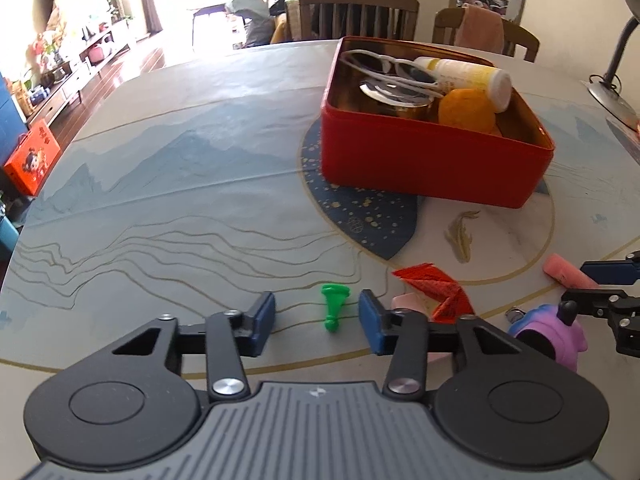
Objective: Organize rigid objects
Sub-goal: 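Grasp the green pawn with the left tool while the right tool grasps the pink tube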
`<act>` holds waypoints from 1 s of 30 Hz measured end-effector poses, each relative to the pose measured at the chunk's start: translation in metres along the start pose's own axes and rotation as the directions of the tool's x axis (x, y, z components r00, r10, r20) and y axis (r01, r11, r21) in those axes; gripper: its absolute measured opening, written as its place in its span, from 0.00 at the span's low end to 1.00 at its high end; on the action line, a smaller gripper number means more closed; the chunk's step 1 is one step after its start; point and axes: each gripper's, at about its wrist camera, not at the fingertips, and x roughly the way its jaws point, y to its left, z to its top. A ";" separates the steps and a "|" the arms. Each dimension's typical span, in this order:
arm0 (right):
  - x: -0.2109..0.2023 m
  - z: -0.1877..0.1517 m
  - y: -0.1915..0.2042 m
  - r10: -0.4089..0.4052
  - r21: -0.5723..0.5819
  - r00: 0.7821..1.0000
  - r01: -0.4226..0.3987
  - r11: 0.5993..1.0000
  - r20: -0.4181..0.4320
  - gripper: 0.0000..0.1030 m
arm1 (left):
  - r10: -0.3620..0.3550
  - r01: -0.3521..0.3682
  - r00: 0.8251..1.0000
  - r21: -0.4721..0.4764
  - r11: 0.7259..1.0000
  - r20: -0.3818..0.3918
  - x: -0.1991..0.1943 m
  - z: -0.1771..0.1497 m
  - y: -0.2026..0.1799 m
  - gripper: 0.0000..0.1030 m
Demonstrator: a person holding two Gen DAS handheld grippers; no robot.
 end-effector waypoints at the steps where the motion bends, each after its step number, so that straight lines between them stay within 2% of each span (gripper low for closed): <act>1: 0.000 0.000 0.001 0.001 -0.004 1.000 -0.001 1.000 0.001 0.25 | -0.003 0.003 1.000 0.006 1.000 0.001 0.000 0.000 -0.001 0.34; 5: 0.000 0.000 0.003 0.001 -0.009 1.000 -0.001 1.000 0.006 0.16 | -0.015 0.015 1.000 0.013 1.000 0.003 0.000 0.002 -0.004 0.24; 8: 0.000 0.001 0.004 -0.002 0.001 1.000 0.002 1.000 0.009 0.14 | -0.020 0.020 1.000 0.014 1.000 0.000 0.000 0.002 -0.005 0.14; 19: -0.017 0.003 0.003 -0.012 0.058 0.999 0.009 0.998 0.052 0.14 | -0.047 0.047 0.999 -0.009 0.999 0.024 -0.014 0.004 -0.002 0.12; 30: -0.062 0.023 0.008 0.002 0.085 0.991 -0.013 0.996 0.131 0.14 | -0.074 0.078 0.995 -0.060 0.995 0.069 -0.053 0.016 0.005 0.12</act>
